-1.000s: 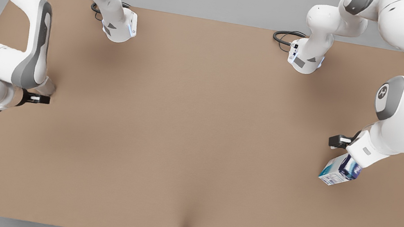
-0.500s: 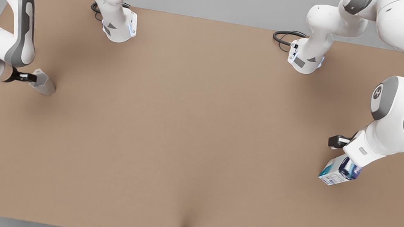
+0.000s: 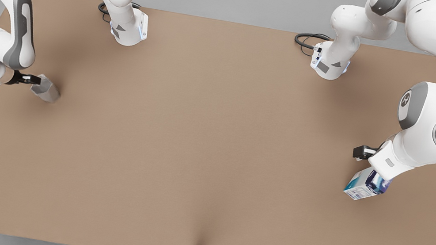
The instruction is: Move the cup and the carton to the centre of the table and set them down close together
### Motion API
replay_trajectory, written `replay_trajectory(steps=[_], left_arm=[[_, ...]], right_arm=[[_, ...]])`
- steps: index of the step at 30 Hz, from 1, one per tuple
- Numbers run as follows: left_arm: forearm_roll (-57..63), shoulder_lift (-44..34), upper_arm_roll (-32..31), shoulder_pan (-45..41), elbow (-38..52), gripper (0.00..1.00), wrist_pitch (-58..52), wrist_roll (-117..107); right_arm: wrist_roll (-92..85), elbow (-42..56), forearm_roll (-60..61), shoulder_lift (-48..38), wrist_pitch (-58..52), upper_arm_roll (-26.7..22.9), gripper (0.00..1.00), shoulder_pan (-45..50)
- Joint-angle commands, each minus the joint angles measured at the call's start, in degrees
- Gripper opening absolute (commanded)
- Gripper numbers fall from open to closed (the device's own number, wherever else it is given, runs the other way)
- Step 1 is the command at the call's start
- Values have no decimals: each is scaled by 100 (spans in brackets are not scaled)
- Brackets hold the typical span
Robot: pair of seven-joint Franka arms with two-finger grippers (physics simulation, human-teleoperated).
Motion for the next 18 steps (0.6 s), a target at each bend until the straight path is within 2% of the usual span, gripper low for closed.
replay_trajectory(steps=[1,18], left_arm=[[1,-1,0,0,-1,100,0,0],[10,26,0,-70,-18,100,0,0]], right_arm=[[1,4,1,43,0,-1,100,0],[80,4,10,509,71,-9,100,-71]])
